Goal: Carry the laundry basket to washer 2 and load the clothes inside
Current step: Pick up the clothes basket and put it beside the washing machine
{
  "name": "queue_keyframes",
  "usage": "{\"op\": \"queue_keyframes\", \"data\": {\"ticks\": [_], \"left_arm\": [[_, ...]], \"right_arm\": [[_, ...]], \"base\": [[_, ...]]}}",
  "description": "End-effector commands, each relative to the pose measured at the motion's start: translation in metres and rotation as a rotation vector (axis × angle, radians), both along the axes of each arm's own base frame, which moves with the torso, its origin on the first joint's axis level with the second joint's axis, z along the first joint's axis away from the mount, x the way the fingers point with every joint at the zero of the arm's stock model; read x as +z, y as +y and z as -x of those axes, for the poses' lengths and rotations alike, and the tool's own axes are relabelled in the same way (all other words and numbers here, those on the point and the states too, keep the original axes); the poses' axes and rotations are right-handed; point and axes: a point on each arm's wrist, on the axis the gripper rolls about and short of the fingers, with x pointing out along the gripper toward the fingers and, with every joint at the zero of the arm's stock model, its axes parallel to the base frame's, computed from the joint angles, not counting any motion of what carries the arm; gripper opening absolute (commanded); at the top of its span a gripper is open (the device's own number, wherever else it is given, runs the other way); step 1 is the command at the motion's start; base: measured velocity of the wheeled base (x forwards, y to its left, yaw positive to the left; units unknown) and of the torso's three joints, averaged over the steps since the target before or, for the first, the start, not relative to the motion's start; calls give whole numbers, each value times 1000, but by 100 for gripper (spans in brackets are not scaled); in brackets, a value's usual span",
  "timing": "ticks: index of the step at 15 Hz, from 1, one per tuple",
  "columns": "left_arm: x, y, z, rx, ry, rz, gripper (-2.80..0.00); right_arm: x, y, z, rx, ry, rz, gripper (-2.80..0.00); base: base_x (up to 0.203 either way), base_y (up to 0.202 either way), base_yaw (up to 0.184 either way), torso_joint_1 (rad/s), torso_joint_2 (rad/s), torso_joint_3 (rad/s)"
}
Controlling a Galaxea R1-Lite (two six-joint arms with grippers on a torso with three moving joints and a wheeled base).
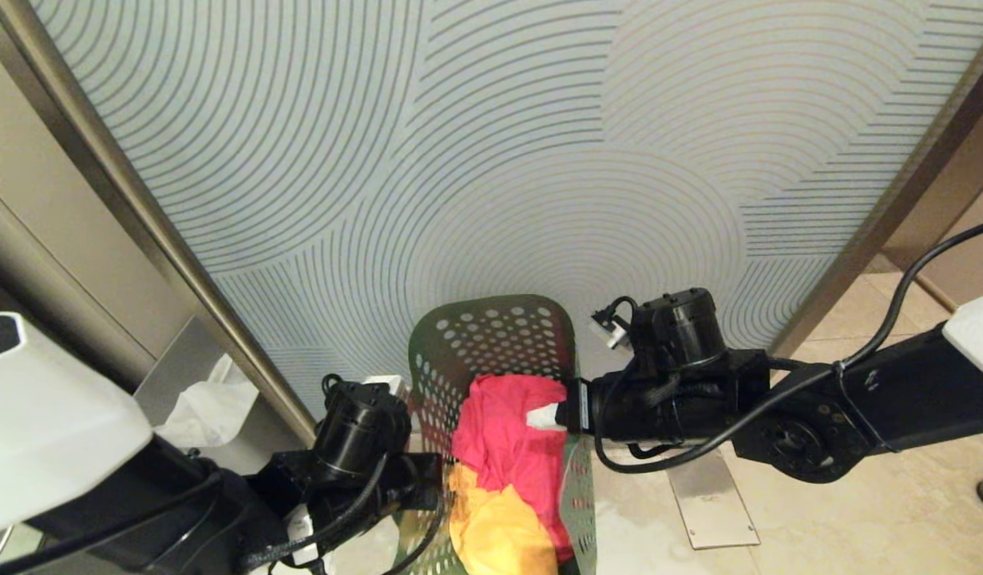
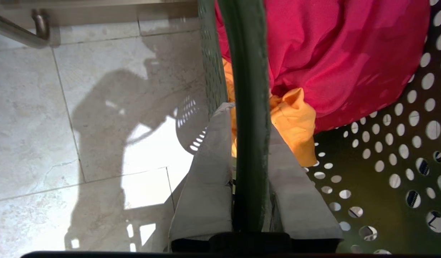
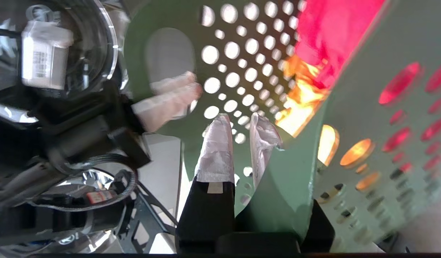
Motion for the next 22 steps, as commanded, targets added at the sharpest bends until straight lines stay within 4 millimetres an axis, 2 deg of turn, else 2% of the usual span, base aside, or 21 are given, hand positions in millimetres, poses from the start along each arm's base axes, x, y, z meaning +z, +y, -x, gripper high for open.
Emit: {"op": "queue_keyframes", "data": {"ticks": [1, 16, 22], "left_arm": [[3, 1, 2, 2, -8, 8, -280], [4, 5, 7, -5, -10, 8, -280], [3, 5, 7, -5, -9, 7, -280]], "right_arm": [[6, 2, 3, 10, -13, -13, -280], [3, 5, 4, 19, -19, -9, -280], [6, 14, 10, 48, -41, -4, -280]], "base": [[0, 0, 0, 1, 3, 195], [0, 0, 0, 2, 2, 203], [0, 0, 0, 2, 0, 36]]}}
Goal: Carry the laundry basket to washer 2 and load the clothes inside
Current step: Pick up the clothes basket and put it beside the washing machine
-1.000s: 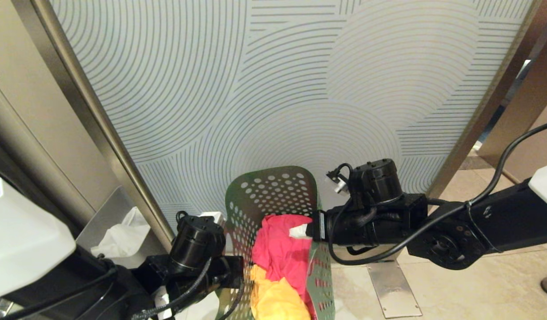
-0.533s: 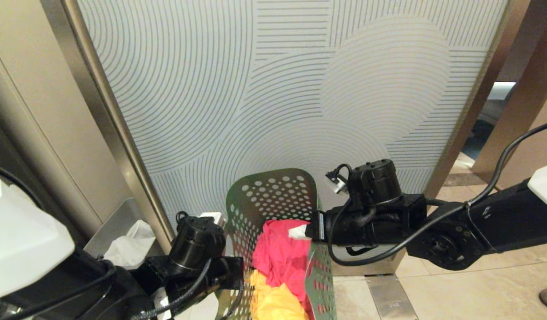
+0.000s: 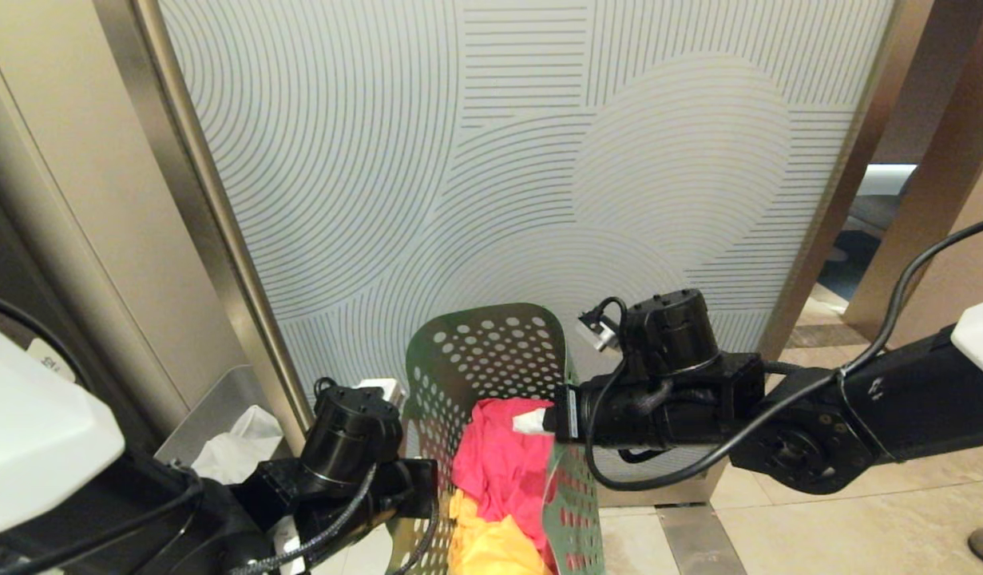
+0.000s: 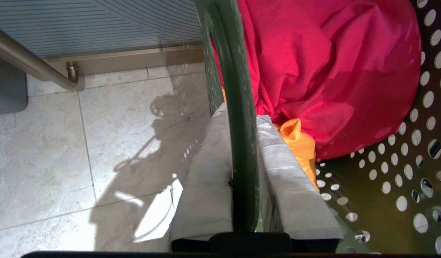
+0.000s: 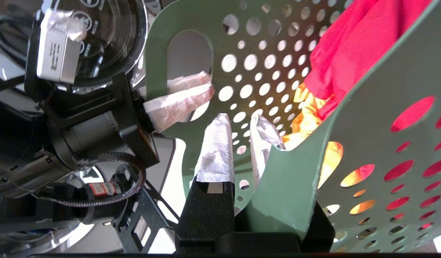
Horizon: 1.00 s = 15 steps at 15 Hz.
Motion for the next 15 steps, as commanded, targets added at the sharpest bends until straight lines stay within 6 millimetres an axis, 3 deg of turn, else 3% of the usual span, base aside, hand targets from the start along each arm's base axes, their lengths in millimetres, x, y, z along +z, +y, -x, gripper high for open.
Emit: {"op": "queue_keyframes", "data": {"ticks": [1, 7, 15], "left_arm": [[0, 0, 0, 2, -2, 3, -280], [0, 0, 0, 5, -2, 2, -280], [-1, -1, -1, 5, -1, 1, -280]], "right_arm": [[2, 2, 0, 7, -4, -7, -280], [2, 2, 1, 7, -2, -6, -280], [0, 2, 1, 7, 3, -2, -280]], "base": [[0, 0, 0, 0, 0, 0], [0, -2, 17, 0, 0, 0], [1, -8, 172, 2, 1, 2]]}}
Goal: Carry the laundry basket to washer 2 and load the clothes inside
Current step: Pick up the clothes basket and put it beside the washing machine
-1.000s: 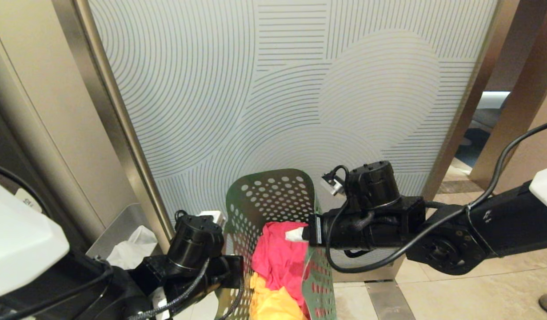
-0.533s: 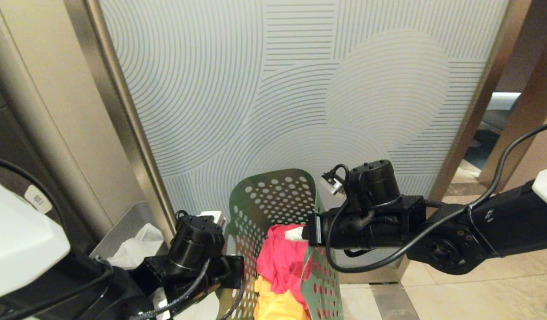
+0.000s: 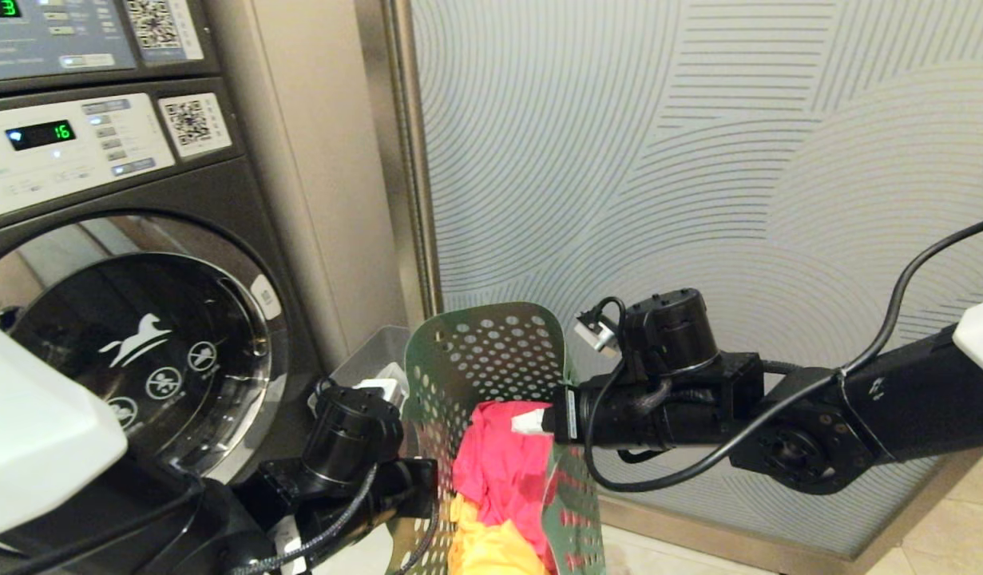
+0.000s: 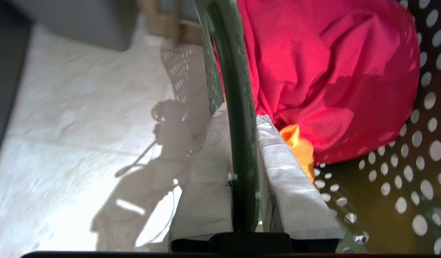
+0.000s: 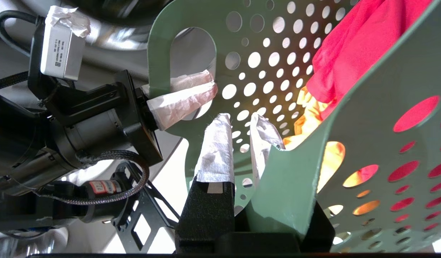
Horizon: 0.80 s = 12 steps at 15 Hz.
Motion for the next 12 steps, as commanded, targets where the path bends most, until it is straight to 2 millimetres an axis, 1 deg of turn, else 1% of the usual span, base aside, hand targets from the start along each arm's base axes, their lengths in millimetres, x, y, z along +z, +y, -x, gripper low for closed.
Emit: {"op": "queue_keyframes", "data": {"ticks": [1, 12], "left_arm": [[0, -1, 0, 2, -1, 2, -280], [-2, 0, -1, 6, 1, -3, -280]], "right_arm": [[0, 0, 0, 3, 3, -3, -280], [-2, 1, 0, 13, -8, 9, -280]], "base": [[-1, -10, 174, 7, 0, 4], [0, -8, 177, 2, 3, 4]]}}
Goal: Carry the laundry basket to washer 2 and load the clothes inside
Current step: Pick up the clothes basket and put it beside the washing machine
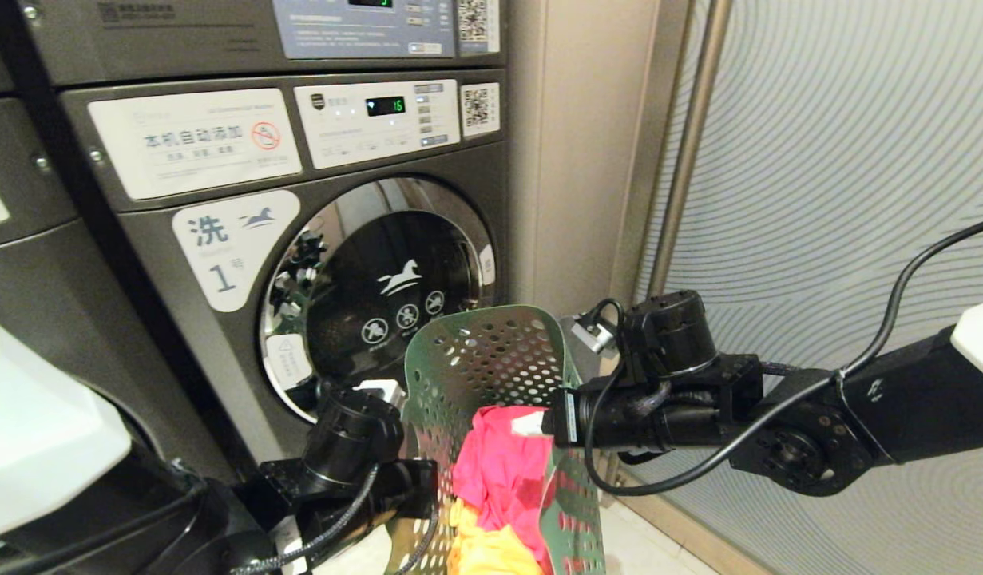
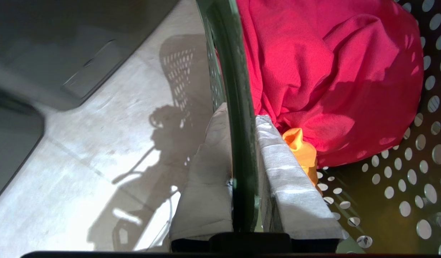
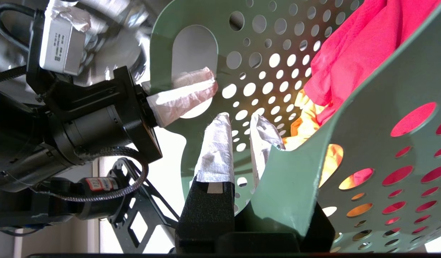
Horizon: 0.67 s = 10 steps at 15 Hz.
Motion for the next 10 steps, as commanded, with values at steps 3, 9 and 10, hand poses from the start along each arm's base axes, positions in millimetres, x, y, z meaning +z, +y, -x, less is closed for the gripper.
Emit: {"op": "queue_keyframes", "data": {"ticks": [3, 9, 10], "left_arm": [[0, 0, 0, 4, -1, 1, -280], [0, 0, 0, 5, -2, 2, -280], [-1, 0, 0, 5, -1, 1, -280]], "right_arm": [[-1, 0, 0, 2, 5, -1, -280], [-1, 2, 2, 10, 5, -1, -280], [-1, 3, 3, 13, 5, -1, -280]], "base": [[2, -10, 176, -1, -1, 1], [0, -8, 176, 4, 2, 0], [0, -9, 174, 7, 2, 2]]}}
